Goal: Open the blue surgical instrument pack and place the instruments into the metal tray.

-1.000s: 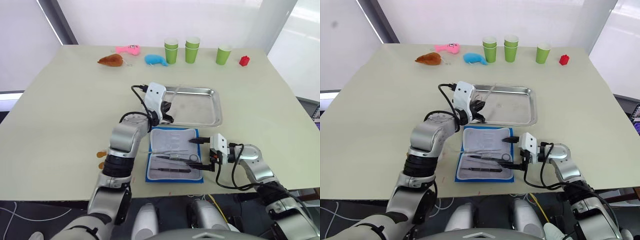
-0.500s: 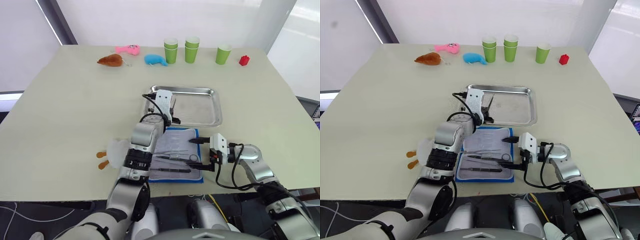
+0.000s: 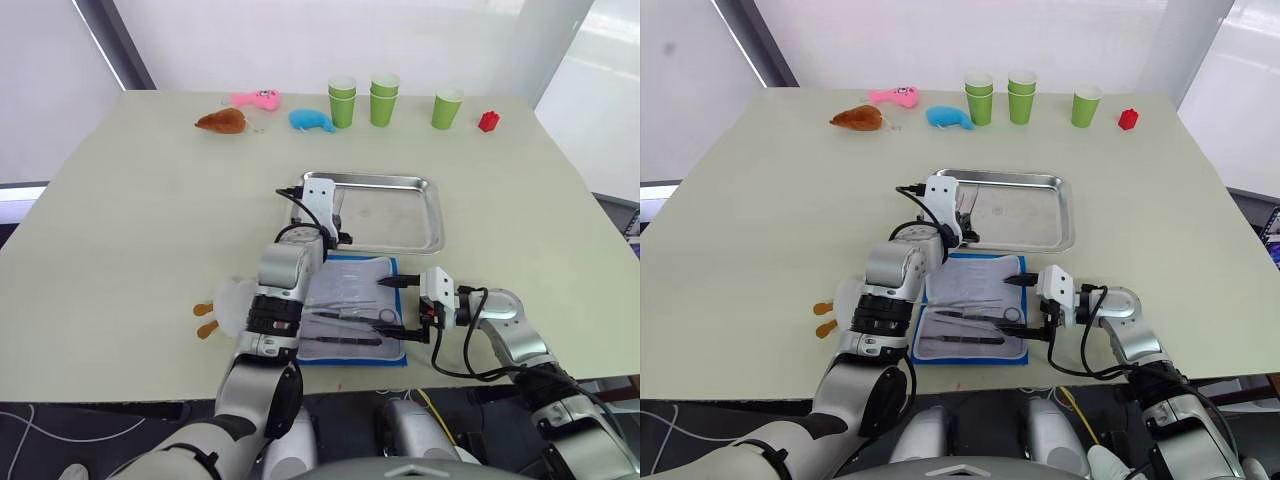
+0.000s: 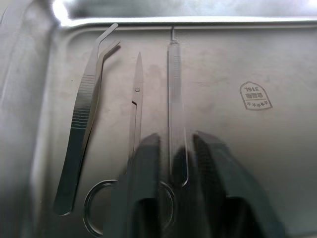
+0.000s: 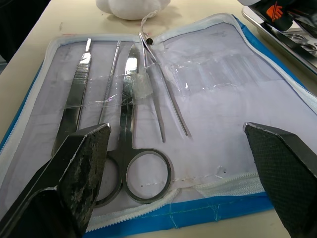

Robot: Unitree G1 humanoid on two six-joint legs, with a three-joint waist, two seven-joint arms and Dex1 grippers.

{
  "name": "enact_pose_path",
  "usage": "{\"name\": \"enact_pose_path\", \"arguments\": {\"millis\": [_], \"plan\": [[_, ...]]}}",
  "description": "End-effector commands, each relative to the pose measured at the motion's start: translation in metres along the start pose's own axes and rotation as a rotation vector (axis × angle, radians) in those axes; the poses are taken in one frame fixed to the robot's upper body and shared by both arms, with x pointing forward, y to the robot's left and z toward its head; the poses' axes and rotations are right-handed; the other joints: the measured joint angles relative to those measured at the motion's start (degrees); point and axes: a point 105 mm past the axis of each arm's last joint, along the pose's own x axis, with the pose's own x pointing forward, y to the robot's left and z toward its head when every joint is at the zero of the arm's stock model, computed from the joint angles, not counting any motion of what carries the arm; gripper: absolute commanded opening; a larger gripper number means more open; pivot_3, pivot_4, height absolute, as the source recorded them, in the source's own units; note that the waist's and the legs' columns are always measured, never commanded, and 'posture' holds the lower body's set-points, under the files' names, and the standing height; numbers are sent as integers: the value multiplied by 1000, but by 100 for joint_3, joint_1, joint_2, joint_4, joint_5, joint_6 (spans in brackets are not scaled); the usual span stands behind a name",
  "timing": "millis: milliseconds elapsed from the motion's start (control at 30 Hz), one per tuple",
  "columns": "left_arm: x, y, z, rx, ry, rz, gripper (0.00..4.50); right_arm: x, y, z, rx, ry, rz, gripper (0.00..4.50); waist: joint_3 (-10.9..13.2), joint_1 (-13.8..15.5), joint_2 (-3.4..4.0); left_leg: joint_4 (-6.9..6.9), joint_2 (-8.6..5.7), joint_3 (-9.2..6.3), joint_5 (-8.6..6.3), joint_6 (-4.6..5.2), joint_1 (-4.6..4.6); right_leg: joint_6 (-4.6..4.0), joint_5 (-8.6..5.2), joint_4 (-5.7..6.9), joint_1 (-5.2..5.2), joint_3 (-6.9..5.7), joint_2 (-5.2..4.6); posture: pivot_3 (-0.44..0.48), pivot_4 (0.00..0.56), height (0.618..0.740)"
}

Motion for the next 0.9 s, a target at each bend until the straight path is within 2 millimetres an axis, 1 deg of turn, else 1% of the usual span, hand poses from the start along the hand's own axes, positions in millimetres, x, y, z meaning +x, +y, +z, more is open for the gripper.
{"name": "enact_pose_path", "arguments": {"millis": [33,133,233,333,400,467,533,567,600,700,767,900], "plan": [[-4,-4,12,6,-31,-5,2842,5,39,-57,174,181,91,4500,0,0,0,0,0,0,0,0,0,0,0,0,0,0,0,0,150,740],[-7,-4,21,14,-61,-12,2842,6,38,-56,172,179,92,4500,0,-2,0,-1,0,0,0,0,0,1,0,0,0,0,0,0,150,740],[-10,-10,30,26,-93,-52,2842,6,38,-56,171,179,93,4500,0,-3,0,-2,0,-2,0,0,0,1,0,-1,-1,0,0,0,150,740],[-15,-16,43,69,-145,-103,2842,7,38,-56,171,179,92,4500,1,-3,1,-2,0,-1,0,-1,-1,0,0,-1,-1,0,0,0,150,740],[-17,-16,47,98,-165,-128,2842,7,38,-56,171,178,92,4500,1,-4,1,-3,0,-1,0,-1,0,1,0,-1,-2,0,0,0,150,740],[-20,-18,52,144,-201,-171,2842,8,38,-56,172,176,93,4500,1,-11,1,-3,0,-1,0,-1,0,1,-1,-1,-2,-1,1,0,150,740],[-26,-24,54,189,-243,-278,2842,8,39,-56,172,175,95,4500,1,-14,1,-7,-1,-1,1,-2,2,0,0,-1,-2,0,2,0,150,740],[-28,-26,54,204,-255,-318,2842,8,39,-56,173,175,96,4500,1,-16,2,-8,-1,-2,1,-2,2,0,0,-1,-2,1,2,0,150,740],[-34,-31,51,232,-257,-403,2842,8,39,-56,173,175,96,4500,2,-18,3,-9,-1,-2,1,-2,2,0,0,-1,-3,1,2,0,150,740],[-49,-30,45,351,-306,-582,2842,6,38,-56,172,177,93,4500,3,-37,5,-15,-1,0,2,-5,6,-3,-1,-2,-4,-1,2,0,150,740],[-56,-25,40,390,-311,-646,2842,5,37,-56,171,179,94,4500,3,-43,6,-15,0,1,2,-5,6,-4,0,-3,-4,1,1,0,150,740],[-75,-4,26,493,-308,-799,2842,2,38,-57,170,187,97,4500,4,-47,8,-14,-1,1,2,-5,4,-2,-2,-6,-5,5,-1,0,150,740]]}}
